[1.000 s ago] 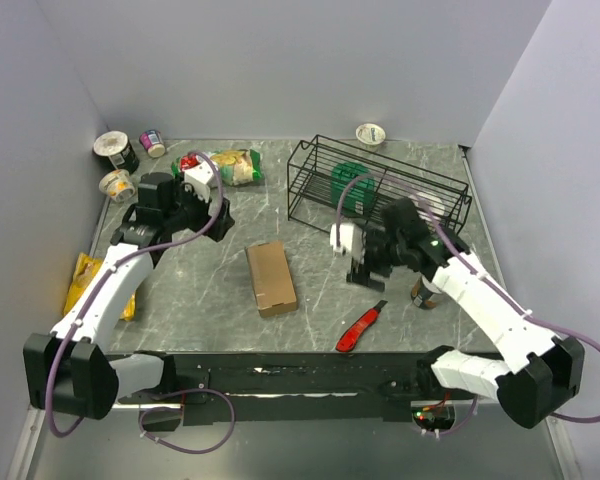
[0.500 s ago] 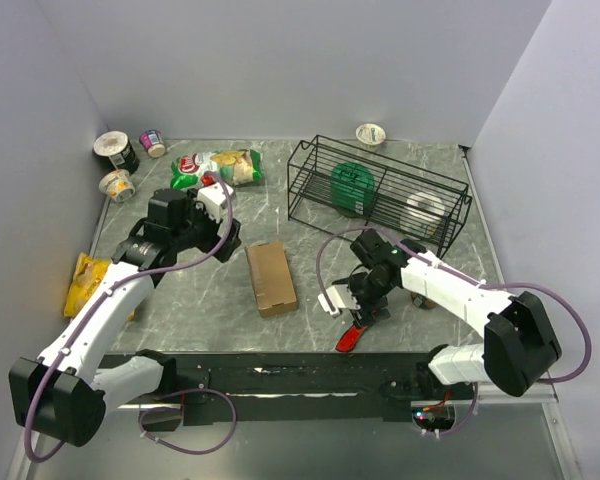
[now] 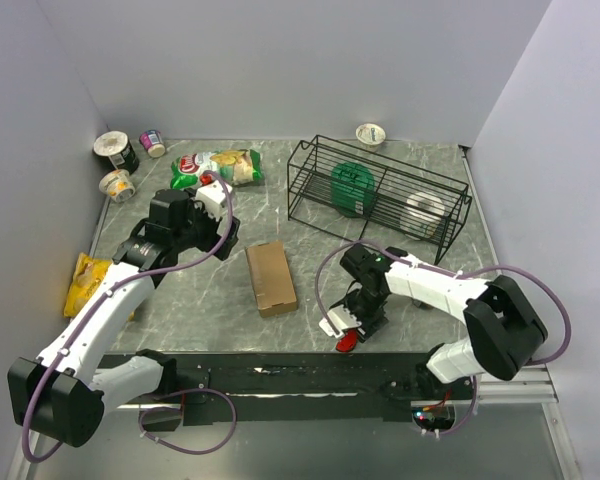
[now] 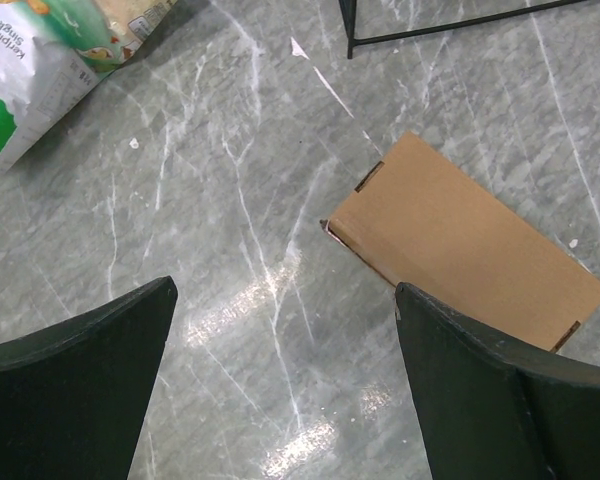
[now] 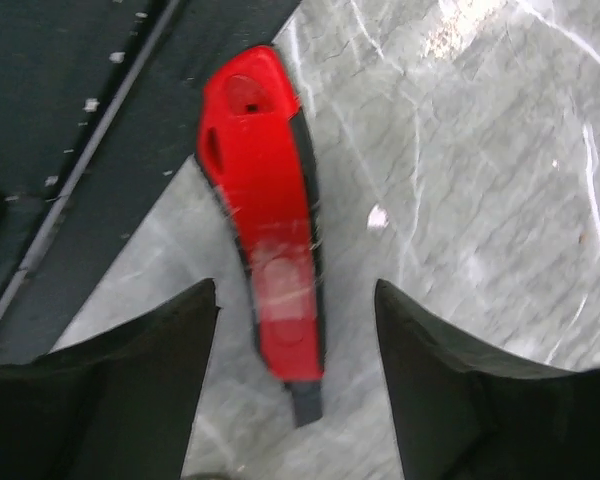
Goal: Unpack the express box
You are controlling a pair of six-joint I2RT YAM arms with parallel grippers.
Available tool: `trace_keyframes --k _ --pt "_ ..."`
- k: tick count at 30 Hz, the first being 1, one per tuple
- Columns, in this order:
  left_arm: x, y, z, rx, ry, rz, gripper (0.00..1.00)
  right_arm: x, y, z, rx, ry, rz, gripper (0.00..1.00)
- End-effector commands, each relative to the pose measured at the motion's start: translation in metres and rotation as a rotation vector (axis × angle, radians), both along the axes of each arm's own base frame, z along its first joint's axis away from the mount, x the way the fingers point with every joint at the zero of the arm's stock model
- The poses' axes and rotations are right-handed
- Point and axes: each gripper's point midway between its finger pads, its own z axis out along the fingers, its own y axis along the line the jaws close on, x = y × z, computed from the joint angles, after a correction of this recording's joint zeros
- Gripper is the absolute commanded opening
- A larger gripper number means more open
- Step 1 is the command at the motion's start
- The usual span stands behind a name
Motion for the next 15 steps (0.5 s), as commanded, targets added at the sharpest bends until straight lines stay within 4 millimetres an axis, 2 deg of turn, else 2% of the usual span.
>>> trace_keyframes --k 1,2,5,8,10,12,13,14,15 --pt "0.005 0.001 0.021 -0.021 -0.06 0.026 0.97 0.014 0.011 -0.011 0.039 -0.083 0.095 0.61" --pt "0.005 0.001 0.021 -0.023 -0.058 0.026 0.97 0.019 0.015 -0.011 0.048 -0.106 0.114 0.54" --pt "0.006 0.003 0.02 -0.033 -0.059 0.04 0.96 0.029 0.022 -0.009 0.07 -0.15 0.22 0.43" --pt "0.01 0.01 0.023 -0.051 -0.067 0.07 0.97 0.045 0.032 -0.005 0.12 -0.25 0.381 0.35" --pt "0.011 0.016 0.026 -0.052 -0.08 0.091 0.96 0.06 0.048 0.003 0.221 -0.35 0.523 0.33" --pt "0.012 0.024 0.03 -0.054 -0.095 0.111 0.96 0.069 0.063 0.007 0.294 -0.407 0.606 0.34" --pt "0.012 0.027 0.031 -0.054 -0.099 0.116 0.96 0.072 0.074 0.015 0.383 -0.44 0.676 0.37" --pt "0.013 0.031 0.031 -0.055 -0.098 0.128 0.96 0.075 0.077 0.016 0.42 -0.449 0.702 0.51" --pt "0.012 0.033 0.031 -0.057 -0.102 0.134 0.97 0.077 0.079 0.018 0.455 -0.461 0.724 0.61"
